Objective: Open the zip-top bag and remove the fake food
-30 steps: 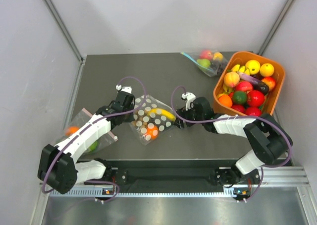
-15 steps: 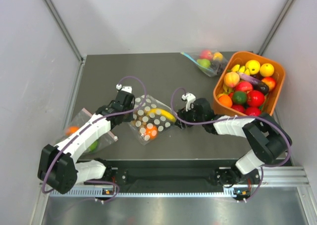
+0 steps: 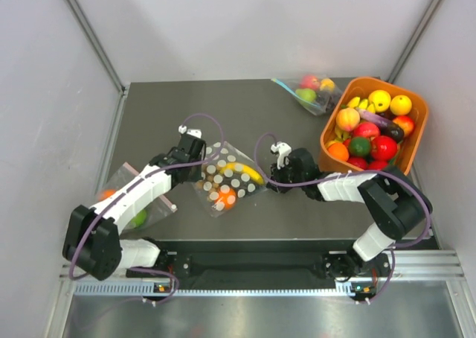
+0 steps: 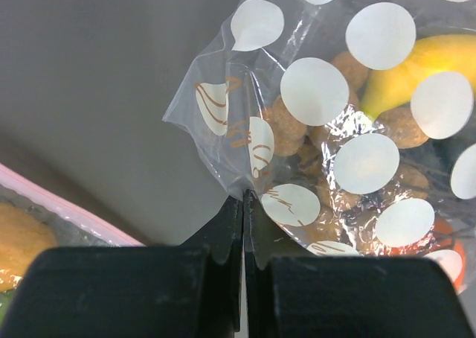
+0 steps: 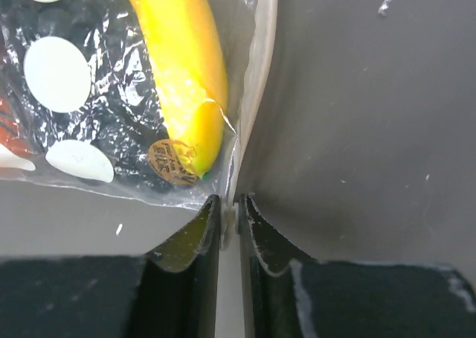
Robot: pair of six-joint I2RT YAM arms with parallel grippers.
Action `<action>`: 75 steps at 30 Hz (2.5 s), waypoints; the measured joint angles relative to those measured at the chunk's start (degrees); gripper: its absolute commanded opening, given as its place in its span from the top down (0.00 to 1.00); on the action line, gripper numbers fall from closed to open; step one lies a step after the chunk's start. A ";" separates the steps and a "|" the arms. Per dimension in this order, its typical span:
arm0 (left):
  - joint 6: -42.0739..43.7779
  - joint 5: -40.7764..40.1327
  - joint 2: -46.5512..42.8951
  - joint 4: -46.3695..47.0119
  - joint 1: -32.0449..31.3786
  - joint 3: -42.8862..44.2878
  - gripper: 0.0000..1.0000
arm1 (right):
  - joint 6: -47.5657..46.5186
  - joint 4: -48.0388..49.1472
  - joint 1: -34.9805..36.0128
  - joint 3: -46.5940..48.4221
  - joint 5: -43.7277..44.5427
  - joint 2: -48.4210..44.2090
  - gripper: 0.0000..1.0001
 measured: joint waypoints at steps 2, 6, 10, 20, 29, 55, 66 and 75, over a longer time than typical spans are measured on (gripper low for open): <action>0.11 -0.13 1.81 0.28 0.02 0.90 1.00 | 0.17 -0.50 0.07 -0.02 -0.15 0.00 0.92; 1.03 -1.51 6.67 2.19 0.20 4.00 1.00 | 1.03 -1.09 0.66 -0.31 -0.07 -0.57 0.93; 2.12 -2.84 12.39 5.09 0.46 9.57 1.00 | 2.73 -2.89 2.60 -2.05 0.00 -4.15 0.92; 7.82 -3.30 22.29 15.69 0.48 19.67 0.14 | 10.21 -4.74 9.55 -3.30 0.20 -12.37 0.93; 15.87 7.54 -9.53 29.86 -3.58 -0.76 0.09 | 12.22 -15.87 9.66 5.66 3.41 -13.70 0.93; 29.33 -5.01 -13.55 39.54 -31.74 -14.60 0.20 | 18.47 -25.33 9.53 19.71 2.16 -14.08 0.93; 30.73 -10.05 -8.04 44.44 -32.26 -16.35 0.91 | 19.61 -26.18 9.53 19.71 1.40 -16.90 0.66; 30.47 -9.33 -12.13 41.83 -32.28 -17.73 1.00 | 11.91 -31.54 8.94 19.71 11.08 -26.97 0.30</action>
